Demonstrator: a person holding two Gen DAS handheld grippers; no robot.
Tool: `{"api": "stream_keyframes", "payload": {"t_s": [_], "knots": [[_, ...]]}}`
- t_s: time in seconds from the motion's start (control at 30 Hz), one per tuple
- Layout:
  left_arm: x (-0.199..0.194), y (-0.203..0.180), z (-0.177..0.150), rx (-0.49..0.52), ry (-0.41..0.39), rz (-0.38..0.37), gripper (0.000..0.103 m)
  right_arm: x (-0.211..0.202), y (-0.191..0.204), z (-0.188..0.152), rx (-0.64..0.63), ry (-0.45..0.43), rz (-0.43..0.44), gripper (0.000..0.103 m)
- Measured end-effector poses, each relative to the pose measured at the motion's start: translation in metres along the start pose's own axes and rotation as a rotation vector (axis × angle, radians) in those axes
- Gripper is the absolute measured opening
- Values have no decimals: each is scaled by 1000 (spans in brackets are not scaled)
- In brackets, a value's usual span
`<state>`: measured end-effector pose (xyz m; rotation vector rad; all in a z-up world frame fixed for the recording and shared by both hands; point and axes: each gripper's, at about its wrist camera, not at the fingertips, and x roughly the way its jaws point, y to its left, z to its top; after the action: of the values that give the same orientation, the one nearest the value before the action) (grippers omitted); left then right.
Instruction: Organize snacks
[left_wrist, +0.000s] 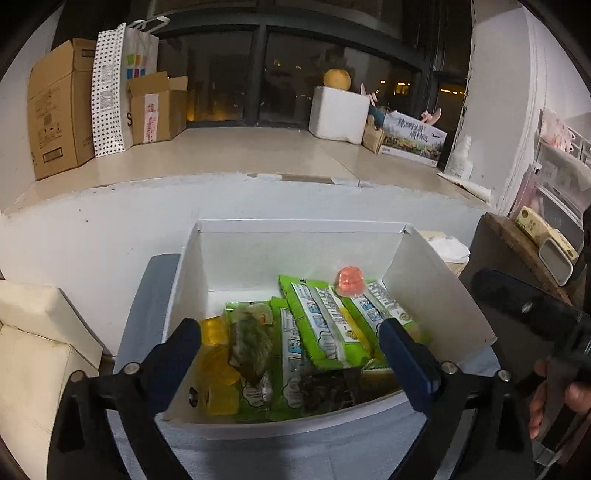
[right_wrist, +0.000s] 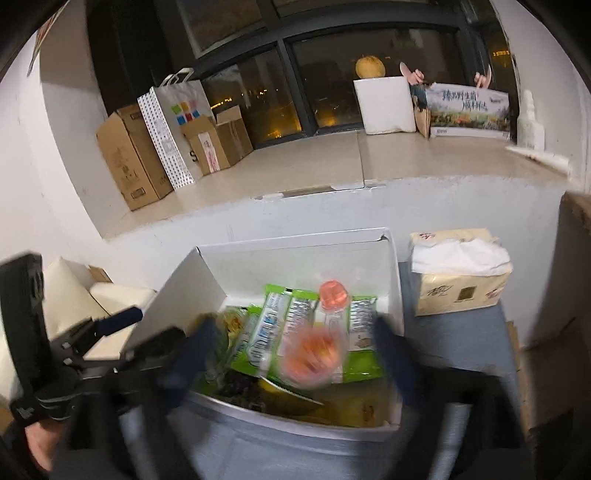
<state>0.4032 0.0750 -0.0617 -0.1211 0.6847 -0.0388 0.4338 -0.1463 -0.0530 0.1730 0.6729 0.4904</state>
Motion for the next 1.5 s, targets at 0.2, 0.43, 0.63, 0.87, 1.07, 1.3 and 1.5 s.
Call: {"api": "stream_keyframes", "payload": {"t_s": [0.2,0.43,0.63,0.87,1.07,1.3,1.5], "knots": [[-27,-3,-13,28,-41,63,103,-17,-5,-10,14,-10,-73,103],[-82,-33,-43,108,-128,184,103,-66,15,-40,-89,-69,-161,103],[-142,-53,-75,79,-145,82,103,-132,46,-79,-186,-143,-209,103],[-217,-63,-118,28,-149,85,103,-201,58,-112,-145,-128,-119,103],[-257,-65,-148,-1,-146,79,103,-240,72,-140,-166,-137,-64,103],[-296,-75,-170,18,-167,81,103,-280,96,-172,-205,-151,-36,103],[-319,-85,-180,37,-188,67,103,-305,102,-183,-196,-171,-31,103]]}}
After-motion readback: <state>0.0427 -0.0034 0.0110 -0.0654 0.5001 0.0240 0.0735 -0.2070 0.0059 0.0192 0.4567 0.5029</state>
